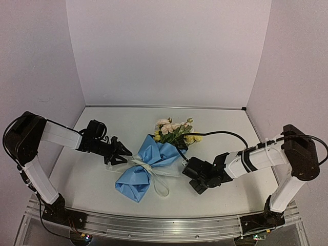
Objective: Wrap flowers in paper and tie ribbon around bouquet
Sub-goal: Adjust the ribbon on the folded bouquet.
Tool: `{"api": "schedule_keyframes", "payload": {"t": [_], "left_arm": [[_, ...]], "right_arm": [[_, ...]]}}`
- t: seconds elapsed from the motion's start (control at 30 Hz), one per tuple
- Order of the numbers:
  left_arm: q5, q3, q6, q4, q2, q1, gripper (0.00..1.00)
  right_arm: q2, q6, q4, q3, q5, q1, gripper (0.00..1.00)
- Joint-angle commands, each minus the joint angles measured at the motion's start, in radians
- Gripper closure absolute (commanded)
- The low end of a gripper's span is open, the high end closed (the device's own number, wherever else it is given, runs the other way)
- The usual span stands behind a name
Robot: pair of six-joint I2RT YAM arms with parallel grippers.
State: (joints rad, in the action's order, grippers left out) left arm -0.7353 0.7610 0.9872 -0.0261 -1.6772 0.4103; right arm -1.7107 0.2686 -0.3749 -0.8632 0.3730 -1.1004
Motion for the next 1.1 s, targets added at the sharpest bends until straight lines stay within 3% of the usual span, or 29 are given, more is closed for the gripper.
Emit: {"api": "schedule_keyframes", "payload": {"t": [0.0, 0.67, 0.93, 1.07], "left_arm": [[-0.015, -0.013, -0.011, -0.01, 0.005, -0.005, 0.56], [-0.071, -0.057, 0.021, -0.062, 0.042, -0.003, 0.61], [-0.067, -0.082, -0.007, -0.025, 0.095, 0.031, 0.54], [-0.057, -0.079, 0.036, -0.088, 0.066, 0.068, 0.57]], "right_arm": [[0.039, 0.033, -0.044, 0.013, 0.055, -0.005, 1.0], [0.036, 0.093, -0.092, 0.021, 0.082, -0.005, 1.0], [0.025, 0.09, -0.096, 0.003, 0.079, -0.004, 1.0], [0.018, 0.084, -0.099, -0.011, 0.077, -0.005, 1.0]]}}
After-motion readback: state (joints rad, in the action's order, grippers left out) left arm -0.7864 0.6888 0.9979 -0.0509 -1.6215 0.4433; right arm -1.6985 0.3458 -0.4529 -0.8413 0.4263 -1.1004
